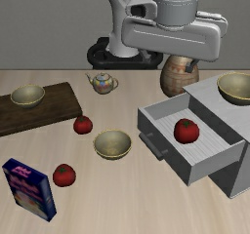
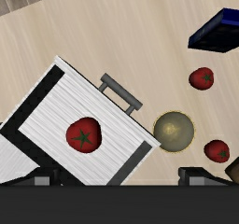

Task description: Pick the tomato in the top layer of the drawer and place it on the porcelain bowl at the top of the cabinet

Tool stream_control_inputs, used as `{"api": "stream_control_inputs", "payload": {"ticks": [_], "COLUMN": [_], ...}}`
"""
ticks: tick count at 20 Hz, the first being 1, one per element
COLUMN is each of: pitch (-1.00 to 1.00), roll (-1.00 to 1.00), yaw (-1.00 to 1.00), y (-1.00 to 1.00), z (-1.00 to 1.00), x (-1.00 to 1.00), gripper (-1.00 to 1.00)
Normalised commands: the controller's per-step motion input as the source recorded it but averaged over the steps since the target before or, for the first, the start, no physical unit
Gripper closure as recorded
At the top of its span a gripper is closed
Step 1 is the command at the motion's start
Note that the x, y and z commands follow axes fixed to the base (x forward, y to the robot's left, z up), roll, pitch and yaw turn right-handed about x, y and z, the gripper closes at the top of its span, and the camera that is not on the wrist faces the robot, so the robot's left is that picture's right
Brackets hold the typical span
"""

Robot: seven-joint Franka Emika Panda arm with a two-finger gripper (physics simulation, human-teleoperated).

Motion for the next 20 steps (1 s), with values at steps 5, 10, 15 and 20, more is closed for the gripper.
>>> {"api": "stream_control_inputs", "payload": {"ticks": [5, 10, 15, 20], "pitch": [0.00, 0.00, 0.00, 0.00], "roll": [0.00, 0.00, 0.00, 0.00], "yaw": [-0.45, -0.49, -0.18, 0.00], "y": [0.00, 0.00, 0.60, 0.20], "z": [0.00, 0.00, 0.00, 0.00], "x": [0.00, 0.00, 0.00, 0.40], "gripper": [-1.00, -1.00, -1.00, -1.00]}}
